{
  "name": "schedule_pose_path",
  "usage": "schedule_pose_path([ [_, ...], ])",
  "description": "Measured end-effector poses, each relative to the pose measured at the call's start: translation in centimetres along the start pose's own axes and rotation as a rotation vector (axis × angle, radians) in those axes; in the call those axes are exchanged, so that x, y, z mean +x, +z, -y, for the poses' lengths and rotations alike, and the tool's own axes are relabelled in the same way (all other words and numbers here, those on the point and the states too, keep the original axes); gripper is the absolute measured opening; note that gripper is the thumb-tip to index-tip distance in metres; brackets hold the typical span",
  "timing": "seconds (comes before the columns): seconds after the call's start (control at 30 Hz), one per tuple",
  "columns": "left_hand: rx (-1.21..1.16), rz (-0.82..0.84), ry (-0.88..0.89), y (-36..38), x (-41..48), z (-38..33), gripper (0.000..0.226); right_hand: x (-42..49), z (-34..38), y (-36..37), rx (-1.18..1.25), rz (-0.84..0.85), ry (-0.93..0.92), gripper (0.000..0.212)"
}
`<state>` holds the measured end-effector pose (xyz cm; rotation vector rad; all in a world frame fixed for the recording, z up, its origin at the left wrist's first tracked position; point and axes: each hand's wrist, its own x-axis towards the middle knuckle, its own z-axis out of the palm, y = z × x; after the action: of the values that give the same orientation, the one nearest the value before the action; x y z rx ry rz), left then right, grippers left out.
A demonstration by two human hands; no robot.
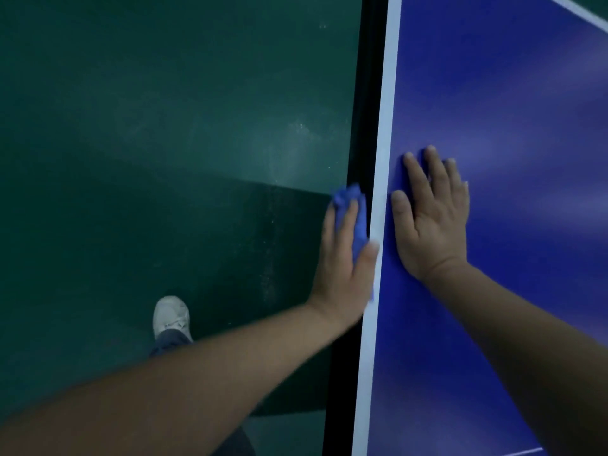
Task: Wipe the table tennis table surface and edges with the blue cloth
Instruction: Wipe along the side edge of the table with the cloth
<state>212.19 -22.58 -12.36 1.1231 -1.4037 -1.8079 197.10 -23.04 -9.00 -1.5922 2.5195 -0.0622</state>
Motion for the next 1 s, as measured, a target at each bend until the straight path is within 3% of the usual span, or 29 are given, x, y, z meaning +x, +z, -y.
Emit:
schedule_pose_path([
  [0.17,-0.021,-0.166,-0.022,-0.3,14.5,-3.5,0.058,0.1,-0.2,0.1,0.016,-0.009,-0.012,0.061],
  [0.33,0.023,-0.133,0.076,0.3,6.4,-1.6,0.058,0.2,-0.1,0.0,0.032,-0.021,-0.016,0.060],
  [0.47,0.039,-0.076,0.030,0.7,-0.7,0.2,0.056,0.2,-0.3,0.1,0.042,-0.035,-0.023,0.059],
  [0.6,0.064,-0.053,-0.020,0.7,2.8,-1.5,0.056,0.3,-0.3,0.1,0.048,-0.034,-0.025,0.059],
  [0.83,0.025,-0.133,-0.085,-0.5,17.5,-4.9,0.058,0.3,0.0,-0.1,0.044,-0.016,-0.007,0.059],
  [1.0,0.117,-0.074,0.049,-0.4,9.8,-3.4,0.061,0.3,0.2,-0.5,0.044,-0.007,-0.006,0.058],
])
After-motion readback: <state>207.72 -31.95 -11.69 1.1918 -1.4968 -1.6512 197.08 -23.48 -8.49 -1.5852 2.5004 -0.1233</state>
